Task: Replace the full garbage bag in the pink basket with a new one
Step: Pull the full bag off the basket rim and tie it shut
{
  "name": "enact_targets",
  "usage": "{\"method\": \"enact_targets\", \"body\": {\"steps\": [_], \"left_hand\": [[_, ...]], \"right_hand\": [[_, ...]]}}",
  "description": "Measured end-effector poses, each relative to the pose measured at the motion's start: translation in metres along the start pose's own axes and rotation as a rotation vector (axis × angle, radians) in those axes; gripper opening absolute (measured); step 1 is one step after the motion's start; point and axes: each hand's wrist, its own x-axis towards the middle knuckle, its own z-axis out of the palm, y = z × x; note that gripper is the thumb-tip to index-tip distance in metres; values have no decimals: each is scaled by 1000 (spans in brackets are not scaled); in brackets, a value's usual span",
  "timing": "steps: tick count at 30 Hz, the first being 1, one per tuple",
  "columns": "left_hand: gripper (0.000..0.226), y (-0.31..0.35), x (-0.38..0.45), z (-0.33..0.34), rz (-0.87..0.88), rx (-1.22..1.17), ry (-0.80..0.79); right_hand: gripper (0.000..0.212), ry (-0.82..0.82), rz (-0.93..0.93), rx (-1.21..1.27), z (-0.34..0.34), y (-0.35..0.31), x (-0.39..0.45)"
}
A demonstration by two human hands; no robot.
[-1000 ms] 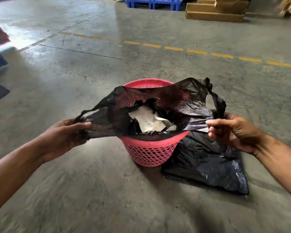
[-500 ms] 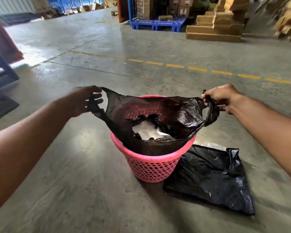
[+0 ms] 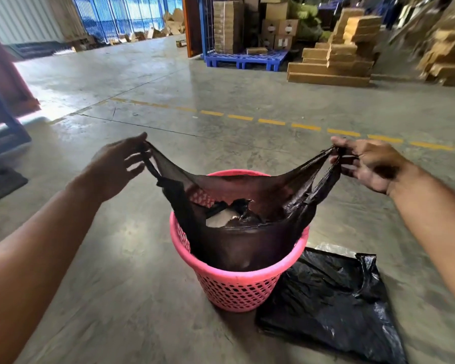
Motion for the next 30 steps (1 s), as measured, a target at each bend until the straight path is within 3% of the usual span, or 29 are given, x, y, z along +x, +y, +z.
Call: {"method": "enact_targets", "body": {"steps": [7,10,13,16,22,27,30], "left_hand": [[6,-8,-6,76,69,-85,-166],[24,-14,-10,101,174,-28,-176],[48,-24,-12,123,271,147,-227],[56,-35,-12,142,294,311,-338],[71,-62,-16,164,316,327,-432],[13,-70,-20,180,364,512,-555],[18,-75,-17,178,246,419,-463]], "right_hand": [[12,-6,-83,76,52,-8,-16],[5,-119,-131,58,67,-12,-22],[8,-161,-238,-72,86,-16,-27],[10,-185,-338,-202,103,-18,-32],[16,-250,-618,-537,126,-11,-43],[11,-202,-774,-577,152,-9,-53],[15,-156,-846,-589,153,-12,-51]]}}
